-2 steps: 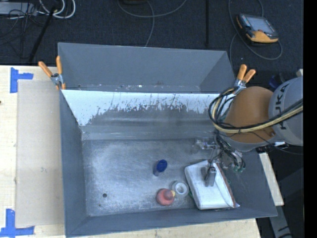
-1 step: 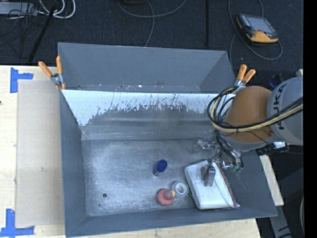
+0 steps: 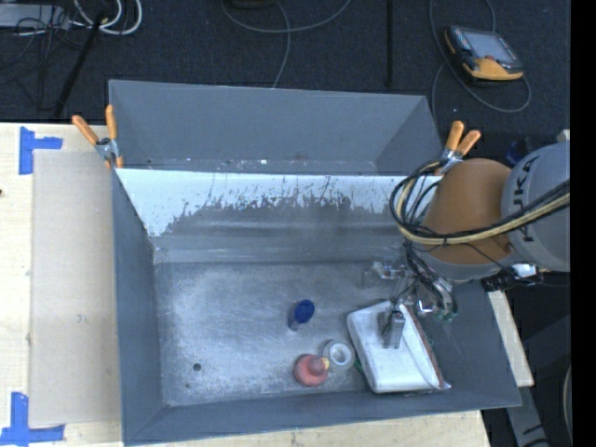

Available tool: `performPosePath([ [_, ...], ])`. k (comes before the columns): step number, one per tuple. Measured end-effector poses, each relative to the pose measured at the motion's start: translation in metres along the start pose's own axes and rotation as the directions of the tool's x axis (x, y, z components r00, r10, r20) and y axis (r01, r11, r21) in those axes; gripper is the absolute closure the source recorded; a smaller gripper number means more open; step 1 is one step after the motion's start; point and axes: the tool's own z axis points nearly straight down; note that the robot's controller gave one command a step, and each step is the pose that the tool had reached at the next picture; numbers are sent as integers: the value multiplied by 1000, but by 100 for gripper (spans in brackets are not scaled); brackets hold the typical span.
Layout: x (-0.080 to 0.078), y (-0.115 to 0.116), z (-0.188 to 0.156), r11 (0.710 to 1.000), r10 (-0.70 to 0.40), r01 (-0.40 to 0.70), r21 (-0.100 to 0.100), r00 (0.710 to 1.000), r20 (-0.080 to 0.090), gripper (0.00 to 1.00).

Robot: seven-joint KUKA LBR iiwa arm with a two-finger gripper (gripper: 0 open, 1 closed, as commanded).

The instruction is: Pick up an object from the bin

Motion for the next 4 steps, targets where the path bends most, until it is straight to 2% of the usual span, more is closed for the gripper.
performPosePath([
  [1, 6, -1, -1, 983, 184, -184, 5, 983, 17, 0],
  [2, 1, -1, 0, 980, 197, -197, 2, 980, 9, 0],
  [3, 12, -32, -69, 981, -192, 192, 8, 981, 1, 0],
  [4, 12, -17, 11, 884, -467, 467, -1, 884, -11, 0],
])
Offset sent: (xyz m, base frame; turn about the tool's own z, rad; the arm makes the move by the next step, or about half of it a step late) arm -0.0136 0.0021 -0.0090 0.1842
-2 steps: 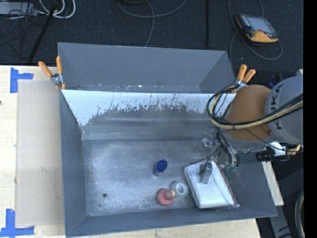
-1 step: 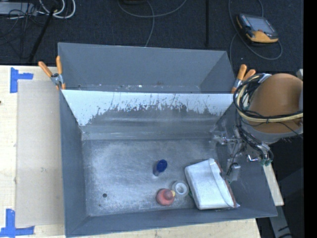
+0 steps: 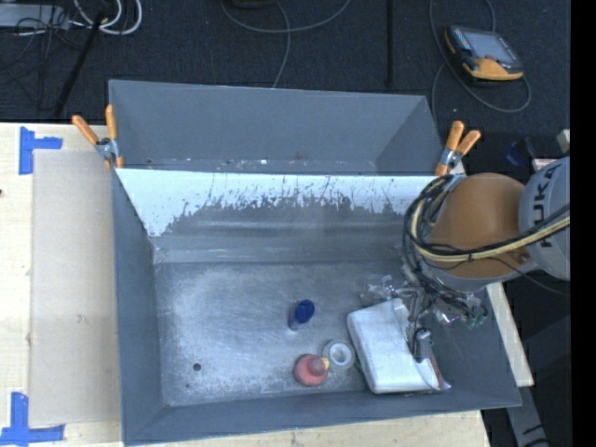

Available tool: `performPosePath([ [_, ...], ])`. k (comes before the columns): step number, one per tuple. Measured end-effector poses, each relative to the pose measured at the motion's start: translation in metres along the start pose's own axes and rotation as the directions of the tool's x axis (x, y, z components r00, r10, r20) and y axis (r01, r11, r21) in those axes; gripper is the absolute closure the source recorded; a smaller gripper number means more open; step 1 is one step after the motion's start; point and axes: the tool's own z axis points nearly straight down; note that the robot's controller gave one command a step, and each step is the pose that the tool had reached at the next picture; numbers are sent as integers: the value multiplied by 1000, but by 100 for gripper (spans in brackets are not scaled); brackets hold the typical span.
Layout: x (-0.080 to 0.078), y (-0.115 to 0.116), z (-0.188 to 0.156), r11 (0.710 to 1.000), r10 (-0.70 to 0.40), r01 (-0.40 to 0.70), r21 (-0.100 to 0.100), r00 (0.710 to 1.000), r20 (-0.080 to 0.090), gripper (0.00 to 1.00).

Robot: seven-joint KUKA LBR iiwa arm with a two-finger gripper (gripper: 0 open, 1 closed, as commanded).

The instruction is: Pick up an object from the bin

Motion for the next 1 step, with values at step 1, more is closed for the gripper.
performPosePath([
  [1, -2, -2, -2, 1000, 3, -4, 5, 1000, 10, 100],
])
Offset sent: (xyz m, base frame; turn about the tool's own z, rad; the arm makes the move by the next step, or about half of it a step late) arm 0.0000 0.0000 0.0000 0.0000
